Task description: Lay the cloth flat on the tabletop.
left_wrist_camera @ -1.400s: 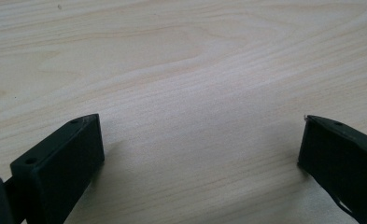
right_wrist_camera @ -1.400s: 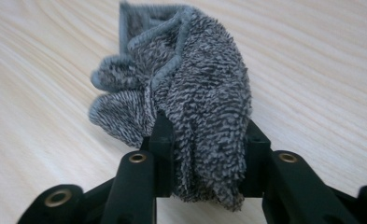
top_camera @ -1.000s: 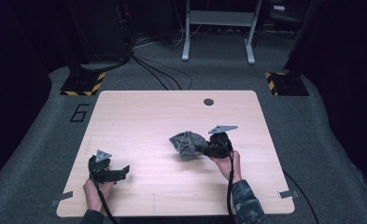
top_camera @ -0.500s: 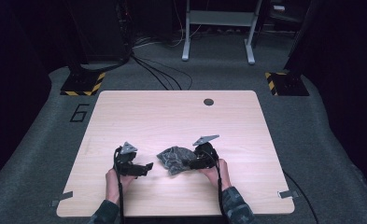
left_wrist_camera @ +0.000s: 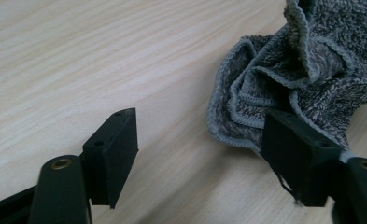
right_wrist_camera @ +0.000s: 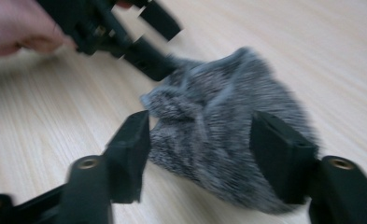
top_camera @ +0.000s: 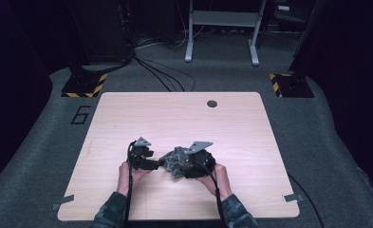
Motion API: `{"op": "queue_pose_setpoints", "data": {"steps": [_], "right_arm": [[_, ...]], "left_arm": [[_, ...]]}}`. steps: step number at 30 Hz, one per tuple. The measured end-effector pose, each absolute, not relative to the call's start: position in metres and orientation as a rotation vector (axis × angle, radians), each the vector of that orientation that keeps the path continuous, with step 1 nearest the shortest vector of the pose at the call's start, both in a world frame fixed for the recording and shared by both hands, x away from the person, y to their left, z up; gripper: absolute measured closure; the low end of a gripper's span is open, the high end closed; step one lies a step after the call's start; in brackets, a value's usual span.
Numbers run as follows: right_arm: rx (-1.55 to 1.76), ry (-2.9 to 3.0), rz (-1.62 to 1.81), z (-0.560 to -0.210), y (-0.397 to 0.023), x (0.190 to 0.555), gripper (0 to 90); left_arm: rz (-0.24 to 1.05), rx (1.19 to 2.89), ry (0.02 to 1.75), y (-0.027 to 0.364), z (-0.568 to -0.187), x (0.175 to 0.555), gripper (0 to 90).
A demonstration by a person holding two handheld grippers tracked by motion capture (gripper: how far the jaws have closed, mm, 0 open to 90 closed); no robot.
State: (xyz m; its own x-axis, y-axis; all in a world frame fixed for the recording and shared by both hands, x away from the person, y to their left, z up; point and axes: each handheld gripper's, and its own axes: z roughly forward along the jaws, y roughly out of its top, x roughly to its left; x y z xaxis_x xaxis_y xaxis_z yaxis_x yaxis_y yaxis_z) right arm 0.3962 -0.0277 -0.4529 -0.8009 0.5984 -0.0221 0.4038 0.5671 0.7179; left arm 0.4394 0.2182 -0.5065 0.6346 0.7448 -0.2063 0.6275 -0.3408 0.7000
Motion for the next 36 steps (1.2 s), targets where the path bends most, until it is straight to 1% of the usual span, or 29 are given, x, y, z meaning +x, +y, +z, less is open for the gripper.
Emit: {"op": "queue_pose_setpoints", "data": {"steps": [2,6,7,8,9,10,13,15,23,28,36], "right_arm": [[0.811,2.574,0.997,-0.464,-0.017,0.397,47.5],[0.832,2.562,0.897,-0.478,-0.007,0.399,66.6],[0.835,2.558,0.893,-0.479,-0.008,0.400,71.4],[0.837,2.550,0.879,-0.479,-0.009,0.401,76.6],[0.839,2.542,0.889,-0.480,-0.010,0.402,80.1],[0.850,2.542,0.883,-0.479,-0.011,0.402,83.3],[0.848,2.531,0.886,-0.481,-0.017,0.404,86.8],[0.850,2.524,0.895,-0.480,-0.020,0.404,87.6],[0.880,2.446,0.941,-0.469,-0.045,0.403,88.3],[0.977,2.373,0.961,-0.461,-0.067,0.402,88.2],[1.092,2.319,0.948,-0.468,-0.106,0.405,87.8]], "left_arm": [[0.192,2.094,1.058,0.215,-0.508,0.442,31.8],[0.203,2.131,1.042,0.209,-0.509,0.443,45.0],[0.209,2.135,1.043,0.207,-0.510,0.443,49.7],[0.209,2.152,1.032,0.205,-0.511,0.443,56.7],[0.207,2.164,1.027,0.204,-0.511,0.442,60.6],[0.214,2.175,1.016,0.202,-0.512,0.441,68.0],[0.239,2.183,1.007,0.200,-0.513,0.438,81.6],[0.239,2.171,1.017,0.200,-0.514,0.437,86.9],[0.265,2.151,1.013,0.202,-0.511,0.428,88.8],[0.283,2.145,1.020,0.208,-0.510,0.424,89.0],[0.303,2.122,1.050,0.218,-0.509,0.421,89.0]]}}
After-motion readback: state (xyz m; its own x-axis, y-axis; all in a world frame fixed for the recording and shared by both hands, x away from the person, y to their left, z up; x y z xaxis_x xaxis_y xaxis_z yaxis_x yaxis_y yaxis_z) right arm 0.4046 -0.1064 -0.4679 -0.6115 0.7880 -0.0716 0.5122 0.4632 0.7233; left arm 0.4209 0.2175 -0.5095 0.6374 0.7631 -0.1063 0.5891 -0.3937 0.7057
